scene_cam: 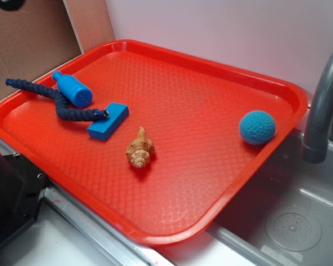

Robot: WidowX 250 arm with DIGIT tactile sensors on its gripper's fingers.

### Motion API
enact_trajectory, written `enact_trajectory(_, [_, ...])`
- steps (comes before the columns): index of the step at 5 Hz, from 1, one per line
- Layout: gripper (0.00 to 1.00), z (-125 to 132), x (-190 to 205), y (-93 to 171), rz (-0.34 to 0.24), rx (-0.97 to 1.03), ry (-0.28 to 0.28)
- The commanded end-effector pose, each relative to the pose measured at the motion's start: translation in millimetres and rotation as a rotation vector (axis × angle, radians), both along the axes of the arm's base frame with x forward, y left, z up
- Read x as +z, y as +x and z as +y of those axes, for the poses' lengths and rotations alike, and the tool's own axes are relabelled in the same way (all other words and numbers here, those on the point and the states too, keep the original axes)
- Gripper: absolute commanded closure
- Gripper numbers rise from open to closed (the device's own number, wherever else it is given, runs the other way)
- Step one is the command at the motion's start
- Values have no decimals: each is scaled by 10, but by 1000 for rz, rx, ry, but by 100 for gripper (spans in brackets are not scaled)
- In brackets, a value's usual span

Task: Grab the blue ball.

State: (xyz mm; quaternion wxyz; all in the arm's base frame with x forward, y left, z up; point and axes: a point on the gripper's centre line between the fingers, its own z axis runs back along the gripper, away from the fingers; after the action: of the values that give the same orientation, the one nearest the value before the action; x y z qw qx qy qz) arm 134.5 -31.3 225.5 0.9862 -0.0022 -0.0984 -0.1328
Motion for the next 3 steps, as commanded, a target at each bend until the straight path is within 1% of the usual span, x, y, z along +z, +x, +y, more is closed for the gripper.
enact_trajectory(1, [0,-311,-195,454,-128,-487,-27])
enact_trajectory(2, [0,-450,-320,661,-174,-692,-61])
enact_trajectory(3, [0,-653,-476,843,-205,-864,-73])
